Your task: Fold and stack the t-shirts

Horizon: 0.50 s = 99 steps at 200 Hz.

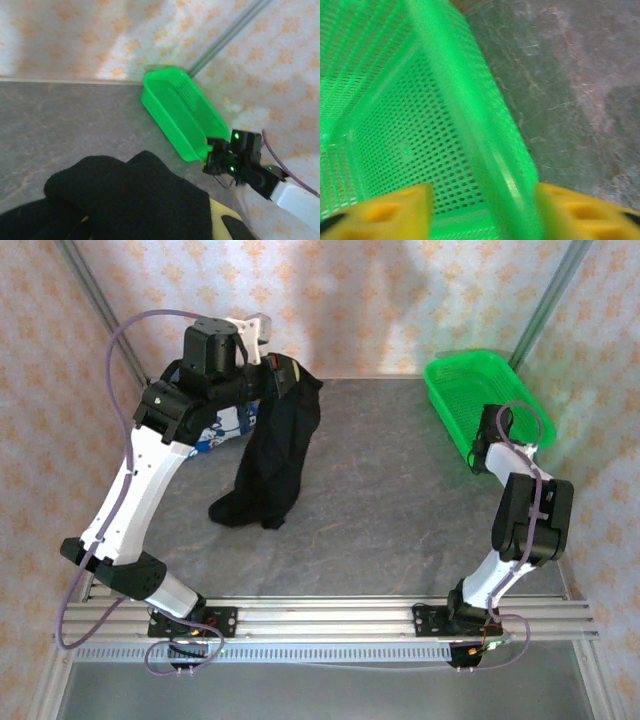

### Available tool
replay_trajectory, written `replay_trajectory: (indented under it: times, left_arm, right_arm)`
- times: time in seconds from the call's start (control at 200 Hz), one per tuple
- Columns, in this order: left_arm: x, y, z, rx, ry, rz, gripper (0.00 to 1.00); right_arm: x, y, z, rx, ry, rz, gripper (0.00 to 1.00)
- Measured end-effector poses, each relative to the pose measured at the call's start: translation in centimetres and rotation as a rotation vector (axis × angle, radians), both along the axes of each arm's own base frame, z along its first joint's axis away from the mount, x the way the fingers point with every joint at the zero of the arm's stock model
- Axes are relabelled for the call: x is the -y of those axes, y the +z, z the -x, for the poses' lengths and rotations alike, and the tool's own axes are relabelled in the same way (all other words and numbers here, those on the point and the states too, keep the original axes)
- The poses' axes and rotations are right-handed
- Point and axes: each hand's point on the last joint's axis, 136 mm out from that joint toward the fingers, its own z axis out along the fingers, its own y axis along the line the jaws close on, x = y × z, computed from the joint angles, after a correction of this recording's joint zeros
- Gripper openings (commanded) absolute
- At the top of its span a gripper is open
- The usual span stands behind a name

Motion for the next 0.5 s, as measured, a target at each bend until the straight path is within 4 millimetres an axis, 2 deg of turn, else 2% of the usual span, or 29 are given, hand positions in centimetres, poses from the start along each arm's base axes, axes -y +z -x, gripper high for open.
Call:
replay_trajectory:
  times: [0.1, 0.14, 0.215, 0.36, 0.435, 0.495]
  left_arm:
    - [1.2, 0.8, 0.5, 0.013, -0.042, 0.037, 0.00]
    - [1.7, 1.0, 0.6, 0.018, -0.055, 0.051, 0.00]
    - [2.3, 1.5, 0.2, 0.026, -0.072, 0.072, 0.00]
    - [3.8, 2.5, -1.5, 0.045, -0.095, 0.093, 0.00]
    - [4.3, 2.2, -2.4, 0.041, -0.099, 0.093, 0.00]
    - [4.6, 1.5, -2.8, 0.023, -0.097, 0.089, 0.00]
  right_arm:
    - [-1.0, 0.7, -1.1, 0.020, 0.124, -0.011, 0.81]
    - [-1.8, 1.1, -1.4, 0.025, 0.185, -0.017, 0.86]
    - [-3.3, 2.2, -1.5, 0.050, 0.295, -0.024, 0.87]
    - [-6.7, 6.7, -0.9, 0.148, 0.507, 0.002, 0.87]
    - [-9.1, 9.3, -0.2, 0.194, 0.640, 0.034, 0.87]
    - [-11.2, 10.5, 0.6, 0.201, 0.742, 0.056, 0.87]
